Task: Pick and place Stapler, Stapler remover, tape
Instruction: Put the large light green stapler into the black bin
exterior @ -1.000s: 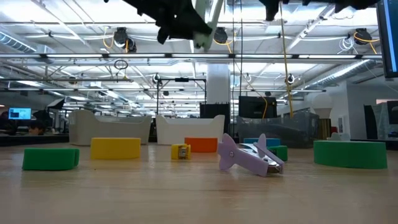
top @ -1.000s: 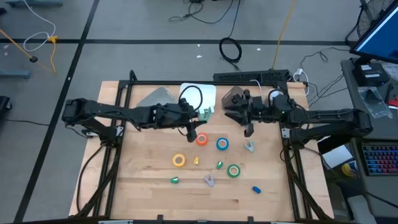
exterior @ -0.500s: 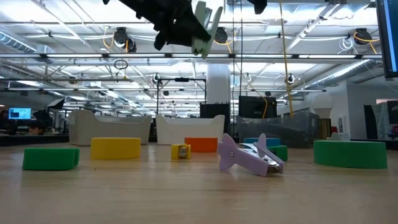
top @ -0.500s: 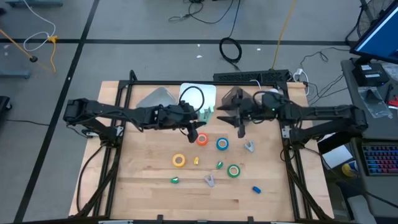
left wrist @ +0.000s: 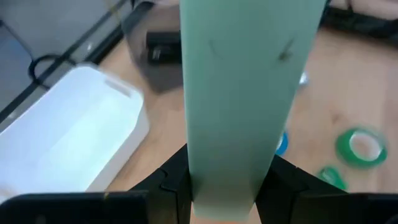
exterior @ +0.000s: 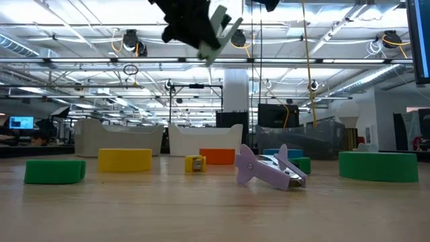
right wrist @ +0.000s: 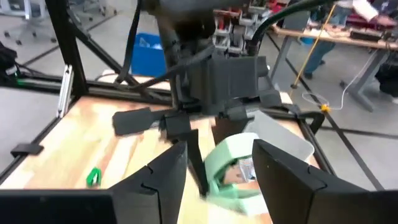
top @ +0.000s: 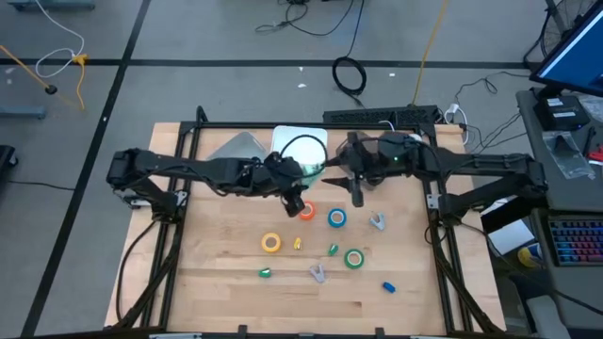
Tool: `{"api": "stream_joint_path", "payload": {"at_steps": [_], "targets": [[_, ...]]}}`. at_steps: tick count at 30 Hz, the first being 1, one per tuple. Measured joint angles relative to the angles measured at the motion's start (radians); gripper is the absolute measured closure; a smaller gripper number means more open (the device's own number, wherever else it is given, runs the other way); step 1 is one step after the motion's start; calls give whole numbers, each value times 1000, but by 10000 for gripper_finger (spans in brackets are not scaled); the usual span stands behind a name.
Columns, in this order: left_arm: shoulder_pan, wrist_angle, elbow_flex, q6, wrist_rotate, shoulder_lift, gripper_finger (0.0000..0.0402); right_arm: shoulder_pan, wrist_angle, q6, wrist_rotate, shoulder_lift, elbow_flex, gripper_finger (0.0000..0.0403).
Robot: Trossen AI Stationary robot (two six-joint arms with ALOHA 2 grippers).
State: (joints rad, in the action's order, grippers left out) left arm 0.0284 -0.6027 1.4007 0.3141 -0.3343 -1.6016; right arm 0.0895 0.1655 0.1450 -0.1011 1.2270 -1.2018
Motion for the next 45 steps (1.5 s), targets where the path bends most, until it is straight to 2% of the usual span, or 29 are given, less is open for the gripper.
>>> {"api": "stream_joint_path", "payload": {"at_steps": [5,9,15,30,36,45], "targets": [[0,-93,71,-13,46,-72,275,0,83,3,55,2,-31,224],[1,-88,93,-1,102,-98,275,1,135,1,52,3,-33,224],[4,-85,111,6,119,-115,275,0,190,2,49,23,-32,224],[18,-93,113,13,123,-114,275,3,134,28,45,101,-31,151],[18,-102,112,4,123,-114,275,3,127,8,-7,120,-31,147],[27,-89,110,-18,125,-155,275,4,105,0,-9,130,-31,147]]}}
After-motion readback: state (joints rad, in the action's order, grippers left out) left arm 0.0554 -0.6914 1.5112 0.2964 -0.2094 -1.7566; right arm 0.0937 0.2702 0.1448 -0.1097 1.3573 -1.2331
